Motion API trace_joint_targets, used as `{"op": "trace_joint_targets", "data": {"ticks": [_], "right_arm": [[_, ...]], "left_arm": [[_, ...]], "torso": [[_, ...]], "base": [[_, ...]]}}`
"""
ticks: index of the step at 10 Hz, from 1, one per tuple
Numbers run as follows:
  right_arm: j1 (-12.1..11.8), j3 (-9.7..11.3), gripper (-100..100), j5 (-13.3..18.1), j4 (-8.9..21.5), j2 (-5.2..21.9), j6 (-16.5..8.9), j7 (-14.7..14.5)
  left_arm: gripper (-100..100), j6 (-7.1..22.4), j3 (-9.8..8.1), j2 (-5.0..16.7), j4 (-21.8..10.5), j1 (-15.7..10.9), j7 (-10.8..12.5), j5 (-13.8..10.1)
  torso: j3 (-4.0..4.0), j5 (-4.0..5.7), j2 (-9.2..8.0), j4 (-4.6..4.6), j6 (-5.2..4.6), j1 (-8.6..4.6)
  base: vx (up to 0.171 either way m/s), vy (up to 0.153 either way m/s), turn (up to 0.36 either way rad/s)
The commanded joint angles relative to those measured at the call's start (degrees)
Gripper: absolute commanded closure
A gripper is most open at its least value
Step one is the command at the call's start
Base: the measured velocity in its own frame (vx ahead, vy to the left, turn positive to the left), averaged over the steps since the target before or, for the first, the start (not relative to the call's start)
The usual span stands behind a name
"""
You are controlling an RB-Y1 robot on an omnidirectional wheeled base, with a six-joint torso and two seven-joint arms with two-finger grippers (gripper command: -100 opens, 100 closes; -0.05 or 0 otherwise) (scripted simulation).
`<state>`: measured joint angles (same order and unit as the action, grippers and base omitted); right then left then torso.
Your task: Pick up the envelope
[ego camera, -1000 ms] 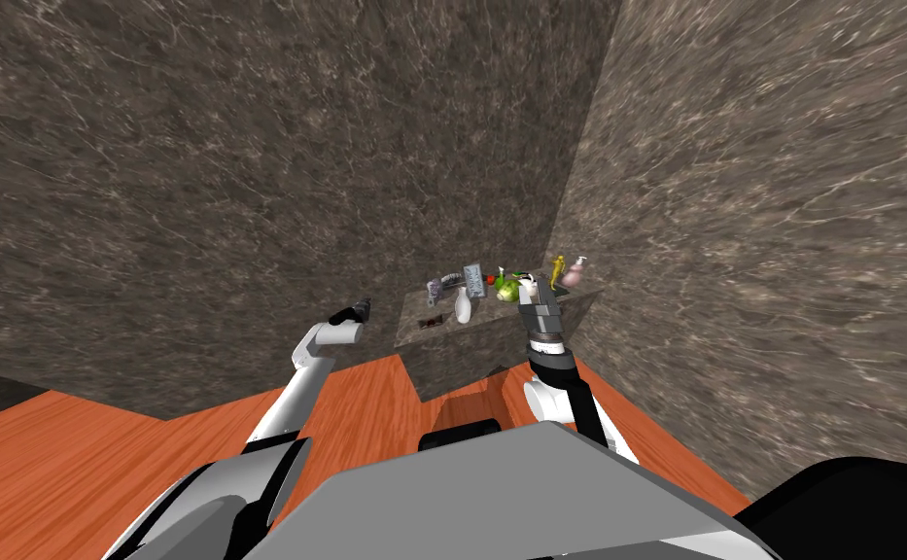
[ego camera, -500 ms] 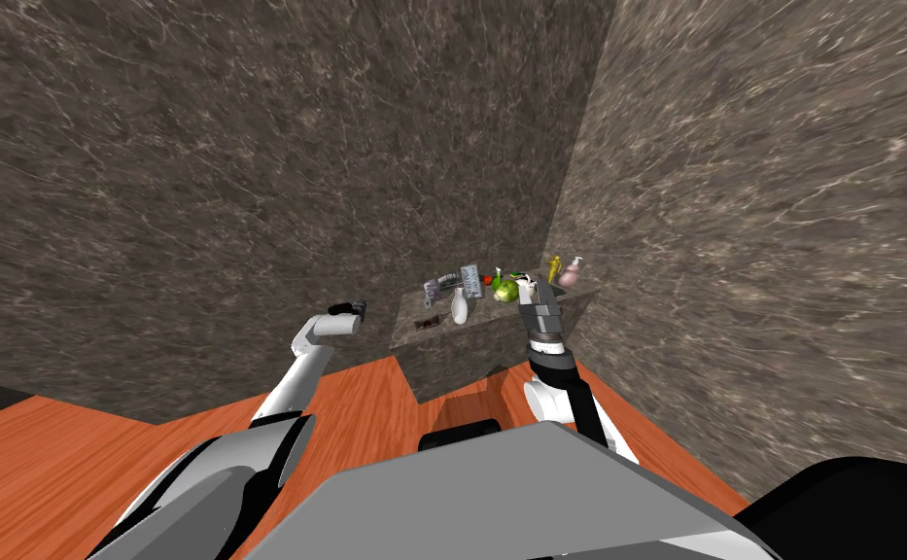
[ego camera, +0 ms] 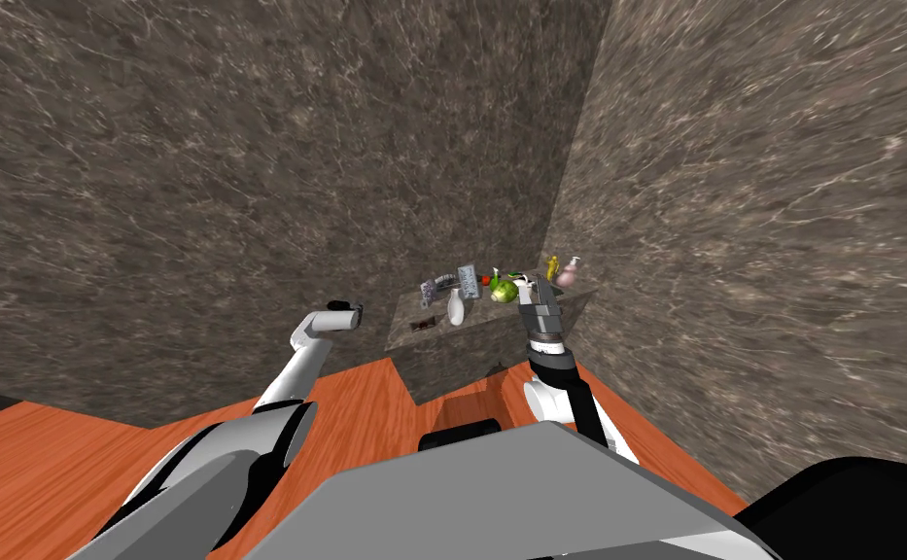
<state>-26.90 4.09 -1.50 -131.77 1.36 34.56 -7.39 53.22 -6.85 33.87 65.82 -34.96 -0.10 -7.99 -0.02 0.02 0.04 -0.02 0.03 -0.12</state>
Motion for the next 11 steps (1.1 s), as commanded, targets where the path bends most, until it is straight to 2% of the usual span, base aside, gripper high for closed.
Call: {"op": "trace_joint_targets", "data": {"ticks": [1,2,3,4,5,6,7,8,9,10,11], "right_arm": [[0.0,0.0,0,0.0,0.0,0.0,0.0,0.0],[0.0,0.0,0,0.0,0.0,0.0,0.0,0.0],[0.0,0.0,0,0.0,0.0,0.0,0.0,0.0],[0.0,0.0,0,0.0,0.0,0.0,0.0,0.0],[0.0,0.0,0,0.0,0.0,0.0,0.0,0.0],[0.0,0.0,0,0.0,0.0,0.0,0.0,0.0],[0.0,0.0,0,0.0,0.0,0.0,0.0,0.0],[0.0,0.0,0,0.0,0.0,0.0,0.0,0.0],[0.0,0.01,0,0.0,0.0,-0.01,0.0,0.0],[0.0,0.0,0,0.0,0.0,-0.01,0.0,0.0],[0.0,0.01,0,0.0,0.0,-0.01,0.0,0.0]], "left_arm": [[-100,2.86,-0.38,0.66,-2.86,-2.47,-0.55,-0.46],[-100,4.23,-0.38,0.66,-3.68,-2.47,-0.55,-0.46],[-100,4.23,-0.38,0.66,-3.68,-2.47,-0.55,-0.46],[-100,7.27,-0.74,1.27,-5.77,-4.95,-1.19,-1.01],[-100,7.78,-0.74,1.27,-7.35,-4.95,-1.19,-1.01],[-100,9.9,-1.11,1.8,-9.25,-7.29,-1.83,-1.58],[-100,11.22,-1.11,1.8,-10.94,-7.29,-1.83,-1.58],[-100,13.16,-1.48,2.24,-12.32,-9.49,-2.47,-2.17],[-100,14.52,-1.48,2.24,-13.95,-9.49,-2.47,-2.17],[-100,15.96,-1.86,2.61,-16.67,-11.55,-3.1,-2.77],[-100,17.67,-1.86,2.61,-17.83,-11.55,-3.1,-2.77]], "torso": [[0.0,0.0,0.0,0.0,0.0,0.0],[0.0,0.02,0.0,0.01,-0.02,-0.08],[0.0,0.02,0.01,0.0,0.0,-0.09],[0.0,0.0,0.01,0.0,0.0,-0.01],[-0.02,0.02,0.04,0.0,-0.02,-0.06],[-0.03,0.02,0.05,-0.01,-0.01,-0.1],[-0.07,0.04,0.13,-0.02,-0.02,-0.17],[-0.06,0.04,0.1,-0.03,-0.01,-0.18],[-0.03,0.06,0.05,-0.01,-0.03,-0.23],[-0.02,0.05,0.04,-0.01,-0.01,-0.21],[-0.06,0.06,0.11,-0.02,-0.02,-0.26]], "base": [[0.007,-0.049,-0.036],[0.017,-0.053,-0.014],[0.012,-0.026,0.01],[0.022,-0.045,-0.03],[0.025,-0.058,-0.021],[0.049,-0.075,-0.031],[0.036,-0.076,-0.019],[0.015,-0.087,-0.03],[0.018,-0.079,-0.018],[0.048,-0.095,-0.035],[0.049,-0.078,-0.017]]}}
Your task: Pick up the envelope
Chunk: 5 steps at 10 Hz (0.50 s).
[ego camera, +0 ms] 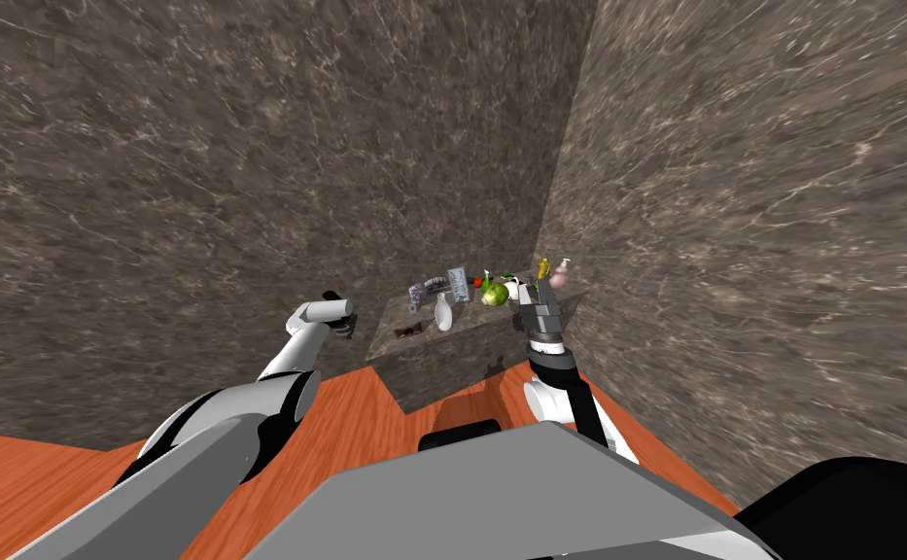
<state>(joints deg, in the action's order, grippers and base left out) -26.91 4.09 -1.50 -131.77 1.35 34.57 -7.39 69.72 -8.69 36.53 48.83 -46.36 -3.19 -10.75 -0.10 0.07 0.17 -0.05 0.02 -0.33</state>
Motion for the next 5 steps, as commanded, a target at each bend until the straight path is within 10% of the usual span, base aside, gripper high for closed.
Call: {"op": "trace_joint_targets", "data": {"ticks": [1,5], "right_arm": [[0.0,0.0,0,0.0,0.0,0.0,0.0,0.0],[0.0,0.0,0,0.0,0.0,0.0,0.0,0.0]], "left_arm": [[-100,2.86,-0.4,0.24,-2.86,-2.04,-0.62,-0.63],[-100,8.96,-1.15,0.61,-8.87,-5.38,-1.8,-1.85]], "torso": [[0.0,0.0,0.0,0.0,0.0,0.0],[0.02,-0.01,-0.03,0.01,0.01,0.04]], "base": [[0.049,-0.089,-0.044],[0.041,-0.074,-0.024]]}}
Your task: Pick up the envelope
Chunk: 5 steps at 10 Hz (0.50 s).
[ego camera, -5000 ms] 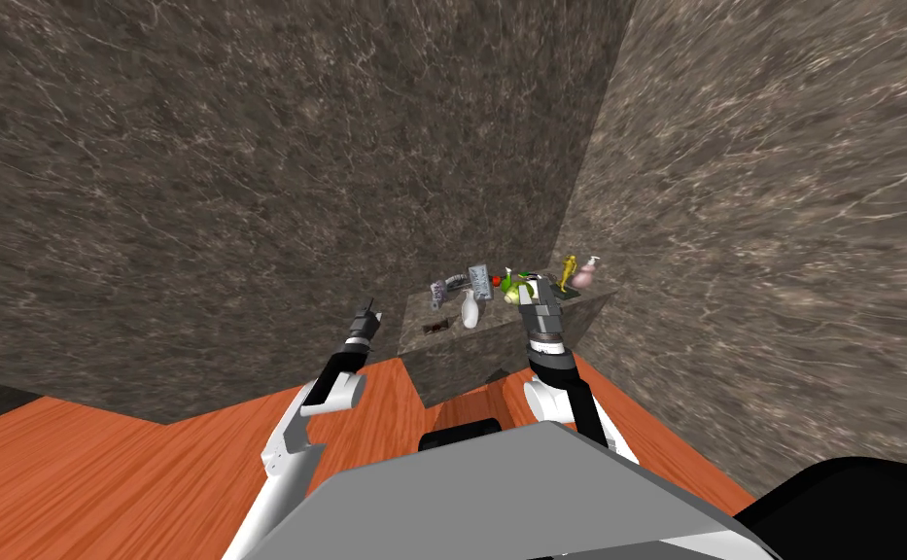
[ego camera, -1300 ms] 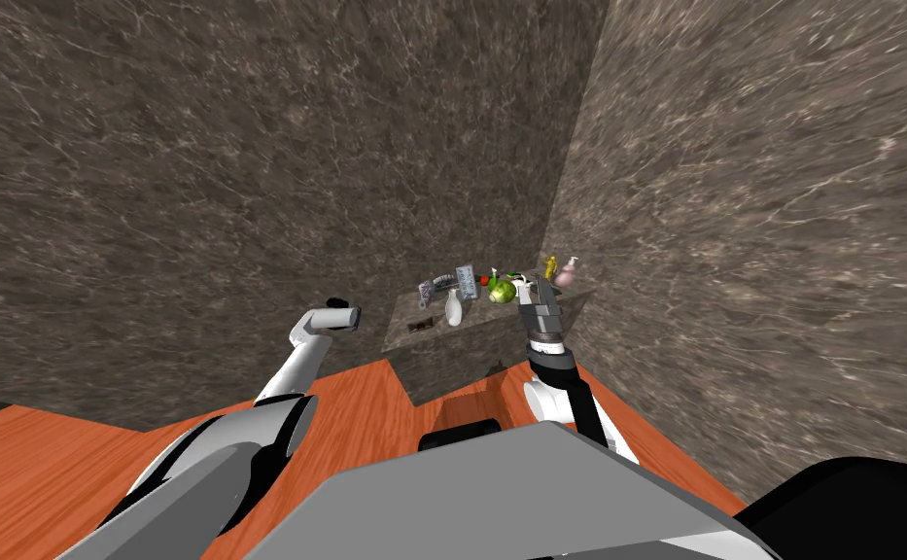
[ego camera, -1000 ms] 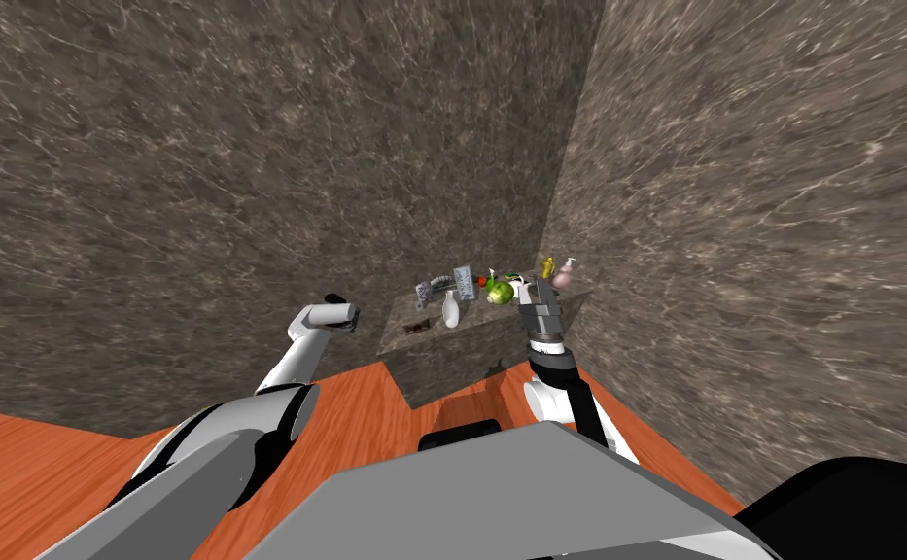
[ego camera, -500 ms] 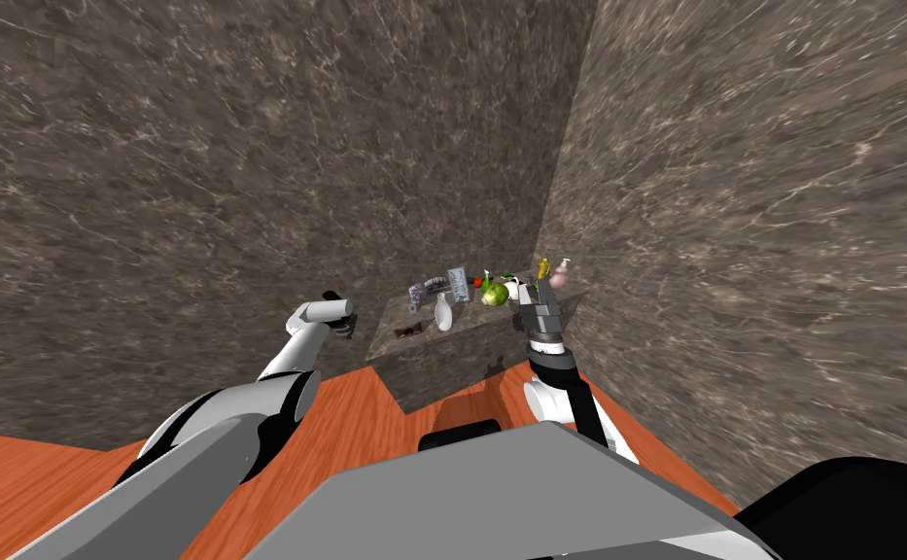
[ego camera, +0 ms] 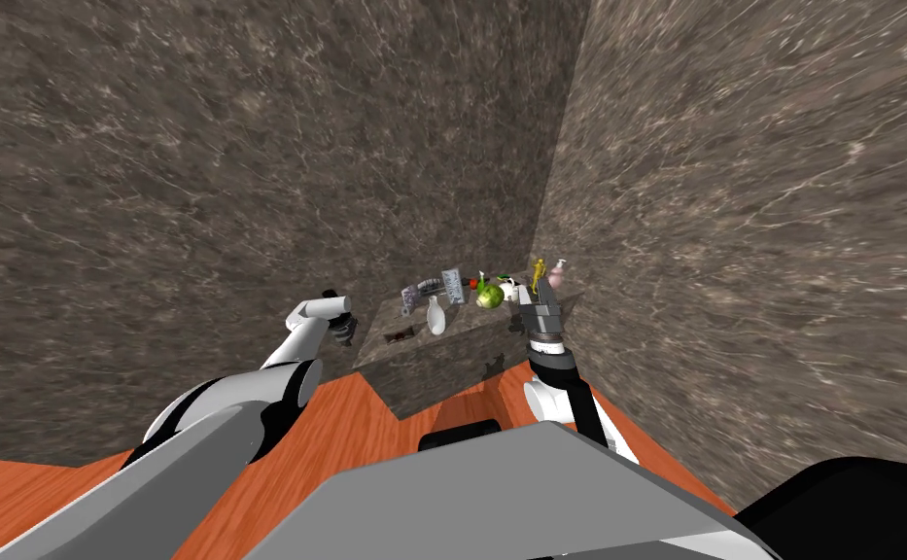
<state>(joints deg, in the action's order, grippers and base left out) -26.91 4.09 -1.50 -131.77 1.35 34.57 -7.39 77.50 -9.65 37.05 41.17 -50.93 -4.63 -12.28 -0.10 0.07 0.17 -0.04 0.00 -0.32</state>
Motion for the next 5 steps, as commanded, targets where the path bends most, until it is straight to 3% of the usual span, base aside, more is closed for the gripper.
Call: {"op": "trace_joint_targets", "data": {"ticks": [1,2,5], "right_arm": [[0.0,0.0,0,0.0,0.0,0.0,0.0,0.0],[0.0,0.0,0,0.0,0.0,0.0,0.0,0.0],[0.0,0.0,0,0.0,0.0,0.0,0.0,0.0]], "left_arm": [[-100,1.85,-0.19,0.09,-2.42,-0.82,-0.36,-0.32],[-100,4.22,-0.54,0.17,-4.04,-2.25,-0.91,-0.91],[-100,6.53,-0.89,0.19,-7.64,-3.53,-1.43,-1.49]], "torso": [[0.0,0.0,0.0,0.0,0.0,0.0],[0.0,-0.01,0.0,-0.01,0.02,0.03],[0.01,0.0,-0.03,0.0,0.0,-0.02]], "base": [[0.049,-0.069,-0.024],[0.058,-0.091,-0.036],[0.043,-0.075,-0.023]]}}
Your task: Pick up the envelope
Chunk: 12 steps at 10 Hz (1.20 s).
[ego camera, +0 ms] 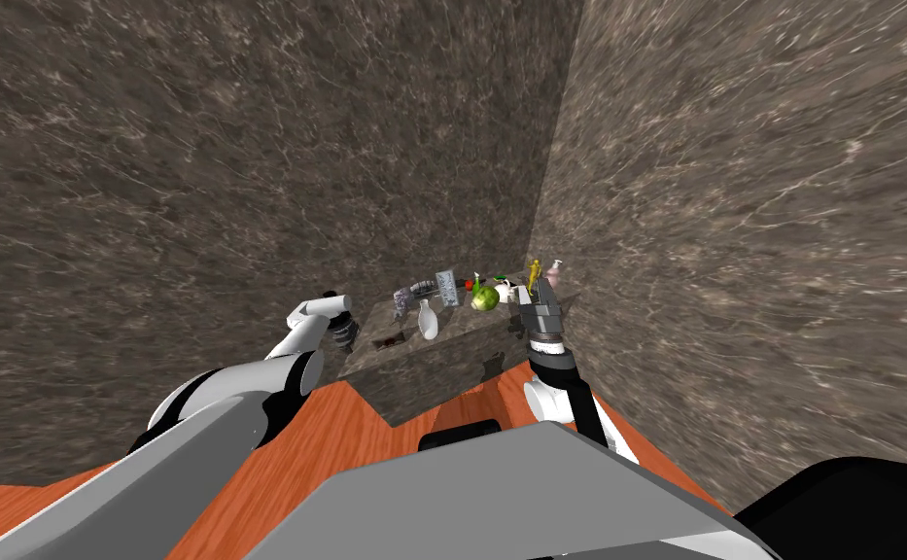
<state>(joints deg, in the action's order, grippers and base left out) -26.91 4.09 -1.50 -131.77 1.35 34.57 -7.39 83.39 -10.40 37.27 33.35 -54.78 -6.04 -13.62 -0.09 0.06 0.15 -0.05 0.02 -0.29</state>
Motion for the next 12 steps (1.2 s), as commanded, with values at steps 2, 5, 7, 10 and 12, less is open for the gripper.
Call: {"op": "trace_joint_targets", "data": {"ticks": [2,5,7,10,12], "right_arm": [[0.0,0.0,0,0.0,0.0,0.0,0.0,0.0],[0.0,0.0,0,0.0,0.0,0.0,0.0,0.0],[0.0,0.0,0,0.0,0.0,0.0,0.0,0.0],[0.0,0.0,0,0.0,0.0,0.0,0.0,0.0],[0.0,-0.01,0,0.0,0.0,0.0,0.0,0.0]], "left_arm": [[-100,4.46,-0.76,-0.11,-3.44,-1.76,-0.95,-1.21],[-100,7.32,-1.26,-0.26,-7.41,-3.24,-1.68,-2.08],[-100,8.37,-1.45,-0.35,-8.67,-3.76,-1.96,-2.41],[-100,9.92,-1.75,-0.51,-10.5,-4.5,-2.38,-2.93],[0,10.18,-1.73,-0.65,-9.02,-3.92,-2.02,-2.87]], "torso": [[-0.02,0.0,0.03,-0.01,-0.01,-0.01],[-0.03,0.01,0.05,-0.01,0.0,-0.04],[-0.01,-0.01,0.02,-0.01,0.01,0.06],[0.01,-0.02,-0.03,0.0,0.01,0.09],[0.07,-0.05,-0.13,0.02,0.02,0.22]], "base": [[0.061,-0.092,-0.045],[0.059,-0.082,-0.025],[0.045,-0.047,-0.016],[0.038,-0.049,-0.017],[0.006,-0.007,-0.002]]}}
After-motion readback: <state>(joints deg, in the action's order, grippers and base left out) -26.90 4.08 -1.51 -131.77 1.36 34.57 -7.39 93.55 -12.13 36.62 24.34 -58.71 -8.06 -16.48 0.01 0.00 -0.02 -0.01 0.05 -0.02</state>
